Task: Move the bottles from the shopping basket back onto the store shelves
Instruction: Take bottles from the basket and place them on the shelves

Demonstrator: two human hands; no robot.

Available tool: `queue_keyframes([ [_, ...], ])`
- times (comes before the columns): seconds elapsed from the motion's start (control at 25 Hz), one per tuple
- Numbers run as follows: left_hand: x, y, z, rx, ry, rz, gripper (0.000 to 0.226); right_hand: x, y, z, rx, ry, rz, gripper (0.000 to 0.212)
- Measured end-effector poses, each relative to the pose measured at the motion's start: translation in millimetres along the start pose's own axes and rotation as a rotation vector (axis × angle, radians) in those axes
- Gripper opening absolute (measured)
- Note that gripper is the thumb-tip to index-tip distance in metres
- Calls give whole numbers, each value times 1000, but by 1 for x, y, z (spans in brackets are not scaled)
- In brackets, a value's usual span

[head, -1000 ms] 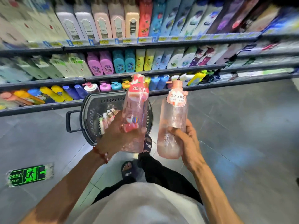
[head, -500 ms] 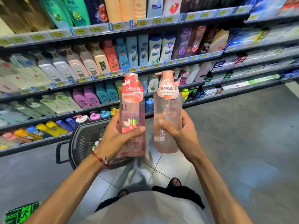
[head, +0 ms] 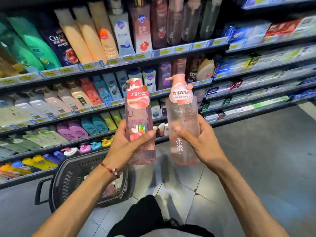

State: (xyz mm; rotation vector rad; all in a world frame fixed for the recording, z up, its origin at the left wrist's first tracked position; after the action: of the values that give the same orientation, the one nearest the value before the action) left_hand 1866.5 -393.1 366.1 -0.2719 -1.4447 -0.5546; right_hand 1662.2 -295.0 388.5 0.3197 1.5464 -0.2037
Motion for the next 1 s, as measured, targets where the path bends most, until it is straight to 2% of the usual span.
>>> queue_keyframes([
  [0.32,36,-133,57,15,24,118,67,-31,-114,-81,22,53,-69,47],
  [0.44,36,-192,69,26,34,98,66,-38,-166,-105,40,76,-80,52],
  [0.6,38,-263,79,39,38,69,71,-47,-231,-130,39,132,-67,46],
  [1.0,50,-339,92,280,12,94,72,-51,-343,-170,-134,52,-41,56],
])
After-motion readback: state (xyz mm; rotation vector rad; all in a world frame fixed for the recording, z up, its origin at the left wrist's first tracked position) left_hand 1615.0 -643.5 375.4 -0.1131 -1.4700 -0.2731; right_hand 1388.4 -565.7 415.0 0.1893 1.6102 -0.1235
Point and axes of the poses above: each hand's wrist, its own y-axis away from the middle knuckle, its own z-axis out of the palm, x = y × z, the point moved 9 cm from there along -y, towards the middle knuckle, and after that the axes turned 6 degrees about -x, right-handed, at the moved point
